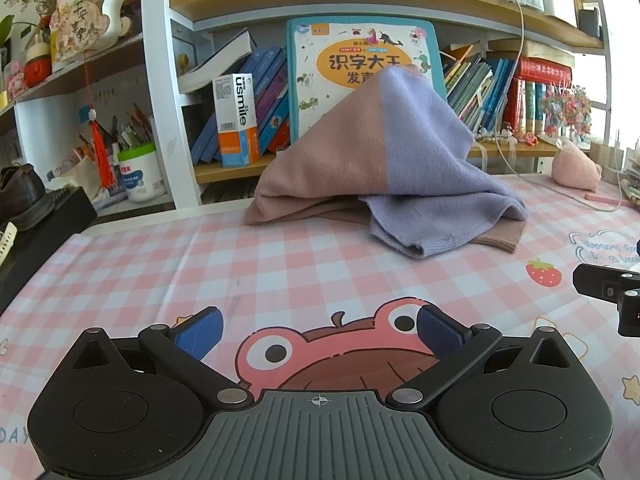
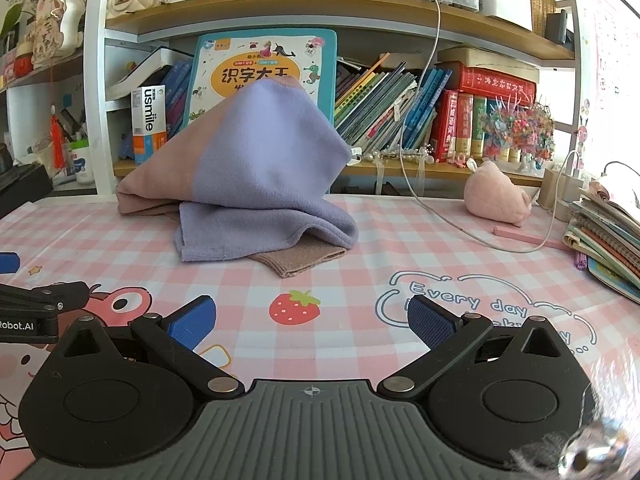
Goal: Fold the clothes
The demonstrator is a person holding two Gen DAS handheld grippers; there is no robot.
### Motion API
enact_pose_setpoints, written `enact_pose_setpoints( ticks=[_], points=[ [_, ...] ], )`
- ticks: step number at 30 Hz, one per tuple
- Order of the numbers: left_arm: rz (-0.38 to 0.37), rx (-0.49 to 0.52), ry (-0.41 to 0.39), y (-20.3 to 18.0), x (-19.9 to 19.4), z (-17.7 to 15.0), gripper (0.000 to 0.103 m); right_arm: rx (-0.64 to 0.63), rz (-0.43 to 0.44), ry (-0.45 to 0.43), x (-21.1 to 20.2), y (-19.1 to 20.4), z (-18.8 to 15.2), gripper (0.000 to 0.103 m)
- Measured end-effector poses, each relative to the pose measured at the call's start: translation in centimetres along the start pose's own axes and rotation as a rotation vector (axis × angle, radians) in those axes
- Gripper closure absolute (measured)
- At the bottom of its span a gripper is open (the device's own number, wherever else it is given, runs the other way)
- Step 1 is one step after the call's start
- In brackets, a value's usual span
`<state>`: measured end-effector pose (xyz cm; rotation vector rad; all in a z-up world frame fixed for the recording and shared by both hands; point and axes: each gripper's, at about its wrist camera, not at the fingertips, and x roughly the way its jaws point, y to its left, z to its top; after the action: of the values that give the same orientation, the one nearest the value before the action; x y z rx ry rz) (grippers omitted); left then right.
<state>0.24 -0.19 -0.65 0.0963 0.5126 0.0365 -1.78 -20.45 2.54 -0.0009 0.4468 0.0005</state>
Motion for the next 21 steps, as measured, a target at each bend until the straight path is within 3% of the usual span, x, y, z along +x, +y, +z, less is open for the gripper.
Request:
enact_pose_setpoints(
  ticks=[21],
  points=[
    [-0.006, 0.008, 0.015, 0.1, 0.06, 0.32, 0.0, 0.004, 0.0, 0.009, 0.15, -0.09, 0.03, 0.0]
  ],
)
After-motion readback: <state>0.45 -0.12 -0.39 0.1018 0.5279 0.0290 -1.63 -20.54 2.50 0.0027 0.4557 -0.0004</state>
